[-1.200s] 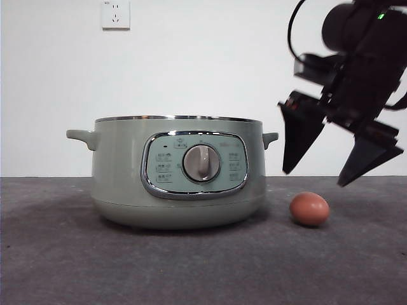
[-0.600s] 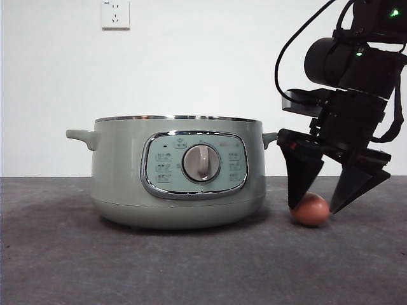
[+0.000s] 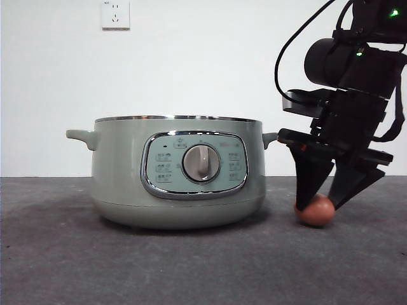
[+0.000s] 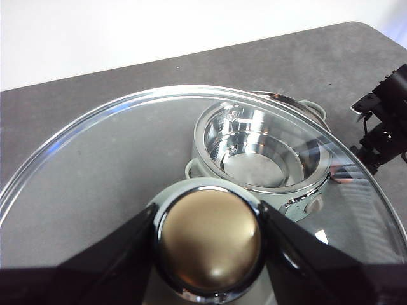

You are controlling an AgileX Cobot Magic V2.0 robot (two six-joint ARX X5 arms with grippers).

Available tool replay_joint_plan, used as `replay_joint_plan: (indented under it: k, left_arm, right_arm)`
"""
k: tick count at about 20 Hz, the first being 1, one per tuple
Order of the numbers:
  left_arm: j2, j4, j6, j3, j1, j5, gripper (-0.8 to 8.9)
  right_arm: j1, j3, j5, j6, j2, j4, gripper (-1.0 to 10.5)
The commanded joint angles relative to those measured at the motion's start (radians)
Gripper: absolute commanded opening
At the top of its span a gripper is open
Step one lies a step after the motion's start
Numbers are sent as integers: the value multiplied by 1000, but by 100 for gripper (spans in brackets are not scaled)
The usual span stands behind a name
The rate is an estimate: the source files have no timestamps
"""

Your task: Pick up the egg,open the lid,put the egg in the pot,close the lid

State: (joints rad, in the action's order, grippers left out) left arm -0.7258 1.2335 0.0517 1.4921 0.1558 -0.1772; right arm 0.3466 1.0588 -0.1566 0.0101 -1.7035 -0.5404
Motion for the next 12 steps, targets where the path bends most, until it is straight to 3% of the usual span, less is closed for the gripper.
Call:
replay_joint_plan:
  k: [1, 8, 12]
  left_arm:
    - [10, -45, -3, 7, -5, -5, -8]
    - [10, -45, 5, 7, -5, -6, -8]
    - [8, -45, 5, 7, -5, -6, -9]
  right_arm:
    - [2, -1, 2, -11, 66, -26, -16]
    - [11, 8, -11, -37, 363, -65, -16]
    - [81, 118, -10, -36, 391, -61, -17]
